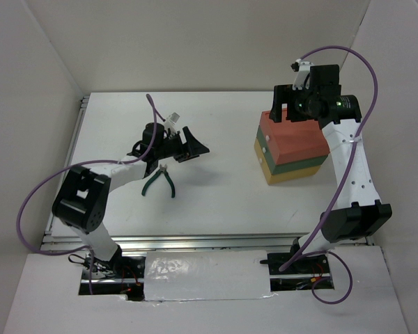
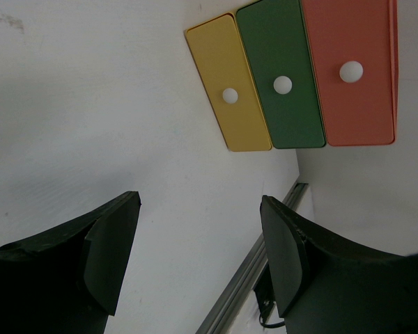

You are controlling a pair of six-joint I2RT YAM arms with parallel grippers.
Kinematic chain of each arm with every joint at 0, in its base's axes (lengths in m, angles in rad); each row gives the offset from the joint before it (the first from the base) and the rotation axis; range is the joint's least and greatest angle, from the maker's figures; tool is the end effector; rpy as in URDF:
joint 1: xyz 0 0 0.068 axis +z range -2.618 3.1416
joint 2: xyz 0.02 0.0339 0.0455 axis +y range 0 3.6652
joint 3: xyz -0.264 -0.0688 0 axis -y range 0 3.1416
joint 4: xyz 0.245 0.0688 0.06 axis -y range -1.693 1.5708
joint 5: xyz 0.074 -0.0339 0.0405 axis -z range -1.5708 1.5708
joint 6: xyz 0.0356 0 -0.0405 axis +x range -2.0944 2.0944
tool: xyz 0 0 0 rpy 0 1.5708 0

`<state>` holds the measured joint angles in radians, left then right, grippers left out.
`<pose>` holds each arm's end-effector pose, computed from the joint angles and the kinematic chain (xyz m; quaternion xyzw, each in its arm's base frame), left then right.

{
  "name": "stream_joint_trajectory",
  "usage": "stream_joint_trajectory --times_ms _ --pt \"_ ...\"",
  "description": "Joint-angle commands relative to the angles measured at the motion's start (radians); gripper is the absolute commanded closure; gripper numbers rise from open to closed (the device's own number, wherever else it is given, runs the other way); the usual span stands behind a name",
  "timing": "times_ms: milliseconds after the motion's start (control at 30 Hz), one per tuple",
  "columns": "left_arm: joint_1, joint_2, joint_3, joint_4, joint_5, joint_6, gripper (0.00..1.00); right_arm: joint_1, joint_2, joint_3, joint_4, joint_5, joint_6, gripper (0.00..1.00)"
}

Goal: Sort the tools into containers

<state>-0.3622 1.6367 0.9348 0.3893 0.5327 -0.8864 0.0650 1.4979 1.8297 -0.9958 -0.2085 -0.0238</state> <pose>0.3329 -0.1455 0.2324 -0.0525 0.7935 -0.5045 0.3362 0.2975 0.0267 0.4463 -0.0852 0.8912 0.1025 0.4336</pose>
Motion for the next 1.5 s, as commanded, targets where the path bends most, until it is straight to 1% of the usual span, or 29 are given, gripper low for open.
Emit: stream_joint_trajectory --times_ms 0,33,67,133,167,200,267,333,367,433,533,567,633,667,700,833,867,933,967,1067,1133,1300,1467 --pt "-0.035 0.096 0.073 0.195 0.023 -0.158 0.18 0.025 0.018 0.025 0.003 0.032 0.009 0.13" --pt "-0.043 0.116 0.078 0.256 0.018 -0.18 0.18 0.027 0.021 -0.001 0.003 0.034 0.007 0.14" --pt "-0.053 0.161 0.081 0.291 0.012 -0.222 0.18 0.03 0.022 -0.015 0.003 0.04 -0.001 0.15" --pt "-0.087 0.201 0.102 0.357 0.01 -0.259 0.17 0.038 0.028 -0.05 0.005 0.038 -0.008 0.18" --pt "-0.099 0.253 0.11 0.449 0.018 -0.296 0.16 0.042 0.033 -0.058 0.002 0.043 -0.014 0.19" --pt "-0.125 0.277 0.128 0.504 0.026 -0.316 0.15 0.045 0.036 -0.063 0.002 0.047 -0.016 0.2" --pt "-0.158 0.343 0.15 0.584 0.003 -0.358 0.17 0.05 0.047 -0.079 0.0 0.049 -0.019 0.23" --pt "-0.178 0.395 0.171 0.629 -0.022 -0.376 0.21 0.053 0.048 -0.098 0.003 0.05 -0.019 0.23" --pt "-0.197 0.416 0.205 0.628 -0.036 -0.379 0.25 0.055 0.048 -0.107 0.005 0.05 -0.019 0.23" --pt "-0.217 0.468 0.235 0.62 -0.039 -0.391 0.28 0.062 0.039 -0.147 0.02 0.057 -0.018 0.23" --pt "-0.234 0.521 0.257 0.651 -0.071 -0.405 0.31 0.067 0.033 -0.188 0.031 0.057 -0.016 0.24" --pt "-0.241 0.534 0.268 0.655 -0.077 -0.408 0.31 0.067 0.033 -0.194 0.034 0.057 -0.016 0.25" --pt "-0.248 0.572 0.277 0.692 -0.082 -0.416 0.27 0.068 0.038 -0.208 0.034 0.055 -0.018 0.28" --pt "-0.251 0.589 0.274 0.812 -0.074 -0.421 0.25 0.067 0.047 -0.207 0.031 0.054 -0.018 0.29" --pt "-0.253 0.629 0.275 0.848 -0.07 -0.434 0.24 0.067 0.051 -0.205 0.025 0.052 -0.019 0.29" --pt "-0.256 0.689 0.324 0.859 -0.091 -0.436 0.27 0.067 0.07 -0.198 0.016 0.043 -0.021 0.35" --pt "-0.256 0.698 0.344 0.859 -0.095 -0.439 0.27 0.067 0.074 -0.198 0.013 0.04 -0.021 0.38" --pt "-0.261 0.726 0.38 0.861 -0.1 -0.444 0.28 0.068 0.078 -0.204 0.016 0.043 -0.022 0.41" --pt "-0.262 0.741 0.39 0.859 -0.099 -0.445 0.28 0.068 0.079 -0.207 0.016 0.046 -0.022 0.44" --pt "-0.273 0.765 0.427 0.856 -0.102 -0.453 0.3 0.067 0.081 -0.217 0.017 0.069 -0.027 0.45" --pt "-0.279 0.778 0.449 0.849 -0.106 -0.454 0.32 0.067 0.081 -0.224 0.016 0.078 -0.03 0.49" --pt "-0.291 0.798 0.475 0.821 -0.111 -0.453 0.37 0.067 0.093 -0.224 0.014 0.092 -0.038 0.49" --pt "-0.304 0.818 0.481 0.77 -0.148 -0.45 0.4 0.068 0.114 -0.208 0.0 0.096 -0.051 0.49"
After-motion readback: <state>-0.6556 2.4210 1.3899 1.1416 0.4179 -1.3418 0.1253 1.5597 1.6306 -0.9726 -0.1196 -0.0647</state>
